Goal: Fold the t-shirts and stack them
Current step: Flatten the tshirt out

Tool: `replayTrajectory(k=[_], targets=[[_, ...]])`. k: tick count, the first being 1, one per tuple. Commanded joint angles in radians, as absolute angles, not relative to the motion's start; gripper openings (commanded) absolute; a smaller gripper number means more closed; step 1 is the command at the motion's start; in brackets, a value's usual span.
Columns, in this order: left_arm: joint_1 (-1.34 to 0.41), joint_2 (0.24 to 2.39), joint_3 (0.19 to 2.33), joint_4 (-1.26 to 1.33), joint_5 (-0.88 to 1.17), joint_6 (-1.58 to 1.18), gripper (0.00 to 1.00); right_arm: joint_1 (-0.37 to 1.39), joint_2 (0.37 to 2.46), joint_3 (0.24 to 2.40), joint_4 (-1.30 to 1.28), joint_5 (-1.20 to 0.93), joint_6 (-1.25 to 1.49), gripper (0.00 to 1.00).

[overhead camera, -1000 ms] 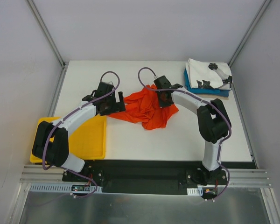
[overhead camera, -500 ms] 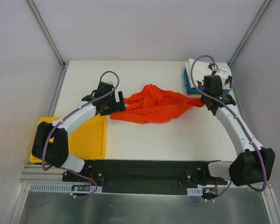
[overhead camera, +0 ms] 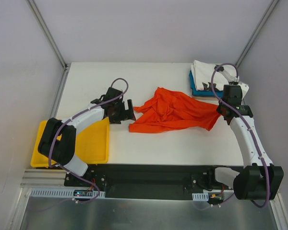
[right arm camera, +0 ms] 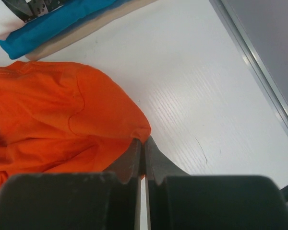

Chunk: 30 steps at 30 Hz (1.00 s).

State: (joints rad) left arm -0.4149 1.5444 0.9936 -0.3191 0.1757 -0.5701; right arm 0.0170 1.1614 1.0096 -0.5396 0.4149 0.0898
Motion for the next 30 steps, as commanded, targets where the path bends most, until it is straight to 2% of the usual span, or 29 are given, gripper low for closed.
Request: replayTrajectory(k=[1, 5, 6, 8, 9, 10, 12, 15, 21, 22, 25, 27, 28, 30], targets=[[-0.492, 1.568, 0.94, -0.304, 0.291, -0.592, 0.92, 0.014, 1.167, 1.012, -0.532, 0.379, 0.101, 0.01], [-0.522, 1.614, 0.894, -0.253, 0.333, -0.632, 0.81, 0.012, 1.181, 1.009, -0.523, 0.357, 0.098, 0.01], [-0.525, 1.638, 0.899, -0.249, 0.334, -0.637, 0.69, 0.012, 1.183, 1.011, -0.523, 0.356, 0.1, 0.01], [-0.529, 1.658, 0.917, -0.249, 0.322, -0.638, 0.54, 0.014, 1.183, 1.009, -0.517, 0.342, 0.095, 0.01], [-0.529, 1.67, 0.925, -0.249, 0.316, -0.632, 0.43, 0.012, 1.181, 1.009, -0.517, 0.339, 0.092, 0.01], [-0.529, 1.675, 0.937, -0.25, 0.295, -0.614, 0.39, 0.012, 1.181, 1.009, -0.517, 0.337, 0.092, 0.01], [-0.529, 1.683, 0.974, -0.25, 0.273, -0.6, 0.38, 0.012, 1.181, 1.006, -0.511, 0.327, 0.087, 0.01], [-0.529, 1.692, 1.009, -0.25, 0.236, -0.584, 0.45, 0.012, 1.178, 1.005, -0.512, 0.308, 0.083, 0.01], [-0.529, 1.762, 1.068, -0.255, 0.209, -0.555, 0.45, 0.014, 1.161, 1.006, -0.515, 0.304, 0.077, 0.01], [-0.529, 1.772, 1.081, -0.256, 0.2, -0.552, 0.4, 0.012, 1.157, 1.005, -0.515, 0.301, 0.075, 0.01], [-0.529, 1.799, 1.109, -0.27, 0.163, -0.548, 0.36, 0.012, 1.147, 1.005, -0.52, 0.298, 0.074, 0.01], [-0.529, 1.812, 1.121, -0.276, 0.14, -0.548, 0.15, 0.012, 1.144, 1.003, -0.52, 0.298, 0.074, 0.01], [-0.529, 1.813, 1.132, -0.281, 0.135, -0.54, 0.02, 0.014, 1.141, 1.005, -0.52, 0.296, 0.074, 0.01], [-0.529, 1.801, 1.135, -0.284, 0.117, -0.531, 0.0, 0.012, 1.141, 1.003, -0.522, 0.288, 0.074, 0.01]])
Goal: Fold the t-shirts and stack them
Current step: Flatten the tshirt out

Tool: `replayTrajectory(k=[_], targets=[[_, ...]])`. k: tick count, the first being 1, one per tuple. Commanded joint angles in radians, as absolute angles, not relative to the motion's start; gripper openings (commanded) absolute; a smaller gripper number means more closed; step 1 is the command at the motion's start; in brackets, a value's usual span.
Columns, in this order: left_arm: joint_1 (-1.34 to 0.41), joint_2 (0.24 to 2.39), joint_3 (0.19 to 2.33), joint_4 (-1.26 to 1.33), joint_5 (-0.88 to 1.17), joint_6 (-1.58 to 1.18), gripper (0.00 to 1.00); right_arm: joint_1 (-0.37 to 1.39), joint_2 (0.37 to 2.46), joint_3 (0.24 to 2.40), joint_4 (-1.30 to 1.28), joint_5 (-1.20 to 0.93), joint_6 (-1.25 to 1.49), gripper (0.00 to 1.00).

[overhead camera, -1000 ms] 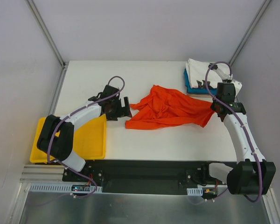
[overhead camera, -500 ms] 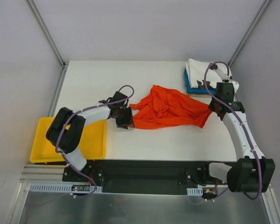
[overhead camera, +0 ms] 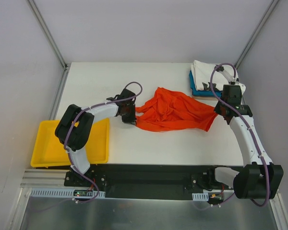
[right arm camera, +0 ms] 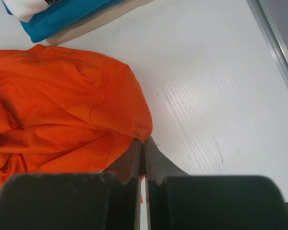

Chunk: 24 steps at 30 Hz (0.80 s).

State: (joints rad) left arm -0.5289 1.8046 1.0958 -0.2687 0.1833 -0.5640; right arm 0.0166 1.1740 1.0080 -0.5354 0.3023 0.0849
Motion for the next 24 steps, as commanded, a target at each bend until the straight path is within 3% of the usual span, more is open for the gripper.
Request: replayTrajectory(k=[1, 13, 24], targets=[[-0.529, 1.789, 1.132, -0.284, 0.109, -0.526, 0.0, 0.012, 1.14, 1.005, -0.52, 0.288, 0.072, 0.01], [-0.529, 1.311, 1.098, -0.25, -0.051, -0.414, 0.0, 0.015, 1.068, 1.109, -0.558, 0.115, 0.058, 0.01], [-0.529, 0.907, 1.307, -0.229, -0.112, -0.327, 0.0, 0.017, 0.865, 1.527, -0.657, 0.089, 0.008, 0.01]])
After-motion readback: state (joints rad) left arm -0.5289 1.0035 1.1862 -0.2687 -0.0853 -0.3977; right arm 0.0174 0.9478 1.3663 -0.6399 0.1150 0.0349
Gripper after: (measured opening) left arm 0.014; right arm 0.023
